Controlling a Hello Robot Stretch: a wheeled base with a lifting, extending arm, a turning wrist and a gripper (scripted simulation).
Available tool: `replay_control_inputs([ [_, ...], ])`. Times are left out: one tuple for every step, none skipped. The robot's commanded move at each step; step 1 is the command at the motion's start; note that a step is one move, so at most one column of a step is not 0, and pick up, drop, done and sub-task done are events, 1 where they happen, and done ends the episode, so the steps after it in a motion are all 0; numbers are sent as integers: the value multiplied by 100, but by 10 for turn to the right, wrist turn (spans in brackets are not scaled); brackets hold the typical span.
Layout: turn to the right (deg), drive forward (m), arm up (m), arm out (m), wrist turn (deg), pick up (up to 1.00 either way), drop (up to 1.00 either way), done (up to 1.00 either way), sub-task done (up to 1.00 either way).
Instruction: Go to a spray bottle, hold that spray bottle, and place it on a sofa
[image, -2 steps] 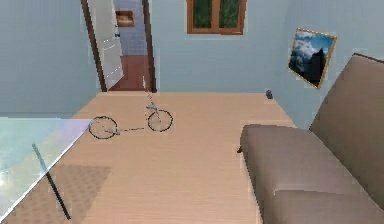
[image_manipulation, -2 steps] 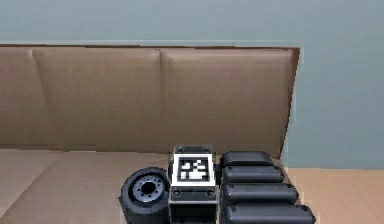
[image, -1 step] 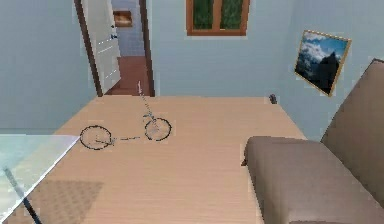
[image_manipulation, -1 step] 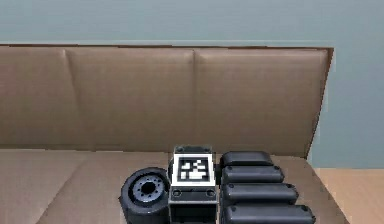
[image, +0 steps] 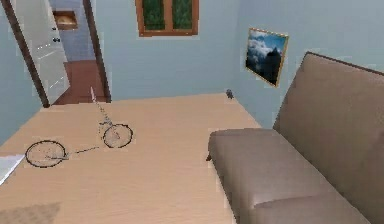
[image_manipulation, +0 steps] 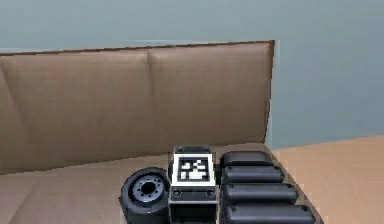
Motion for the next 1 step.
replay_control_inputs([
  [0,45,0,0,0,0,0,0,0],
])
